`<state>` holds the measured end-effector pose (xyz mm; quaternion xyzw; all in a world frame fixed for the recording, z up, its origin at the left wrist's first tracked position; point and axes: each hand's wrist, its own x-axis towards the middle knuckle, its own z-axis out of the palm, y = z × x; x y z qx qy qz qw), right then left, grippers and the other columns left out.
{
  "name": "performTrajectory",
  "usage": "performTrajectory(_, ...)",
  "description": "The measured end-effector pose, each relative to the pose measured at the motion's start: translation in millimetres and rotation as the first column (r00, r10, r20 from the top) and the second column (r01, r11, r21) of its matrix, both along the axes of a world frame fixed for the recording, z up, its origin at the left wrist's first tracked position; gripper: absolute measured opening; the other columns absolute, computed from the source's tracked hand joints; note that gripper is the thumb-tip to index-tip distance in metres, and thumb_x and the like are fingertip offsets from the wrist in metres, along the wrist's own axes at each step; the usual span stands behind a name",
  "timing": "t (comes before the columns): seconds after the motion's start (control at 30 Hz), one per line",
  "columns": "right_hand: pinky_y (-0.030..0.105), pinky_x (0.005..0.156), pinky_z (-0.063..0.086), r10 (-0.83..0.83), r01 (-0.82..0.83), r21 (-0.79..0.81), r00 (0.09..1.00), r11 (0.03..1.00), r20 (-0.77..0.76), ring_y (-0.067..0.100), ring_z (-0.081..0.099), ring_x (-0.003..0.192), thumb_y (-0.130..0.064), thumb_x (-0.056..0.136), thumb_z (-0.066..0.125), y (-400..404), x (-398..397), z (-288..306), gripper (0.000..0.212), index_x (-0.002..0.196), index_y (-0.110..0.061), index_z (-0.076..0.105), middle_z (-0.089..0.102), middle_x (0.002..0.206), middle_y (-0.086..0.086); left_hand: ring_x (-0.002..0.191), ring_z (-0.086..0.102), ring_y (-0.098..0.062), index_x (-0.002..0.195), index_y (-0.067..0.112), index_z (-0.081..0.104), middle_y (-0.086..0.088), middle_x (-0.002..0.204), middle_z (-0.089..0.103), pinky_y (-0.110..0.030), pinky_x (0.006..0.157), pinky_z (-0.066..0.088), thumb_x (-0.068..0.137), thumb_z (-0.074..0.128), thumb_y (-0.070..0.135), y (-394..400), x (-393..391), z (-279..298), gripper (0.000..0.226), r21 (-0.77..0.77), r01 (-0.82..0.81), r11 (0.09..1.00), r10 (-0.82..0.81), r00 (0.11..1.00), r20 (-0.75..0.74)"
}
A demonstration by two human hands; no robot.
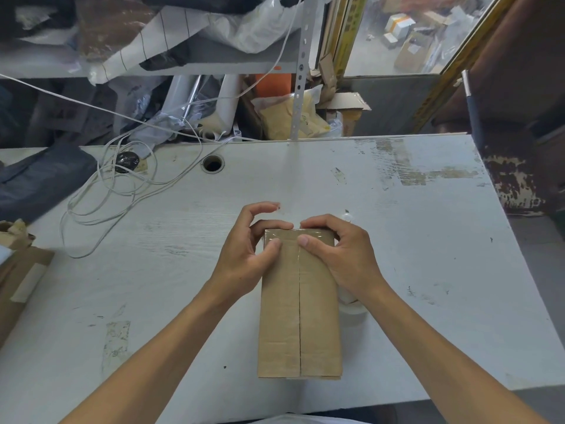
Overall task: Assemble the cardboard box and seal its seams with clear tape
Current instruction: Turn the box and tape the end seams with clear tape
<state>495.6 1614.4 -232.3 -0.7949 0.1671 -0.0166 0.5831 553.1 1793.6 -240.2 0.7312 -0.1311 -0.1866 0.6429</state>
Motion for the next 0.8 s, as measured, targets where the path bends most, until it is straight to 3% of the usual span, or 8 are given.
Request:
performTrajectory(0.13,0.009,0.077,0.045,-0.018,0.015,-0.037,0.998,0.999,-0.063,-0.005,0.064,0.093,-0.032,0.078,0.081,-0.7,0.4,0.3,0.025,0.102,-0.027,0.073,0.071,0.098,-0.02,0.119,0.062,-0.022,0.127,0.018,0.048,0.013,0.119,0.066,-0.059,0.097,0.049,0.087,0.06,0.003,2.9,0.1,-0.2,0.044,0.017,0.031,0.999,-0.031,0.999,-0.025)
performTrajectory(0.27,0.013,0.09,0.044,-0.09,0.087,-0.147,0.996,0.985,-0.017,-0.003,0.056,0.109,-0.038,0.077,0.081,-6.4,-5.0,2.5,0.043,0.116,-0.029,0.064,0.061,0.115,-0.019,0.114,0.06,-0.01,0.127,0.014,0.049,0.003,0.124,0.058,-0.032,0.101,0.05,0.08,0.079,0.018,8.5,3.7,4.8,0.056,0.195,-0.069,0.978,0.03,0.98,0.197)
performTrajectory(0.43,0.025,0.074,0.054,-0.228,0.252,-0.244,0.966,0.936,0.125,0.007,0.064,0.076,-0.028,0.076,0.083,-2.2,-11.9,2.2,0.021,0.089,-0.016,0.072,0.066,0.086,-0.006,0.102,0.064,-0.01,0.12,0.012,0.05,-0.006,0.115,0.06,-0.02,0.087,0.053,0.08,0.08,0.008,1.5,-5.8,8.5,0.051,0.19,-0.167,0.968,0.132,0.974,0.182)
performTrajectory(0.6,0.017,0.076,0.052,-0.286,0.298,-0.156,0.954,0.942,0.094,0.003,0.067,0.077,-0.025,0.076,0.083,-1.3,-13.4,4.0,0.016,0.088,-0.015,0.078,0.072,0.084,-0.008,0.112,0.065,-0.012,0.119,0.013,0.05,-0.007,0.116,0.065,-0.027,0.098,0.051,0.084,0.076,0.005,1.7,-12.0,6.1,0.044,0.086,-0.19,0.978,0.19,0.982,0.004)
performTrajectory(0.8,0.017,0.077,0.05,-0.241,0.241,-0.134,0.97,0.961,0.023,0.004,0.066,0.082,-0.028,0.082,0.078,-3.4,-13.0,3.4,0.011,0.088,-0.019,0.079,0.071,0.087,-0.009,0.118,0.061,-0.006,0.115,0.012,0.049,0.008,0.114,0.066,-0.033,0.105,0.048,0.09,0.066,-0.003,-0.9,-18.2,2.1,0.034,-0.025,-0.212,0.977,0.208,0.971,-0.115)
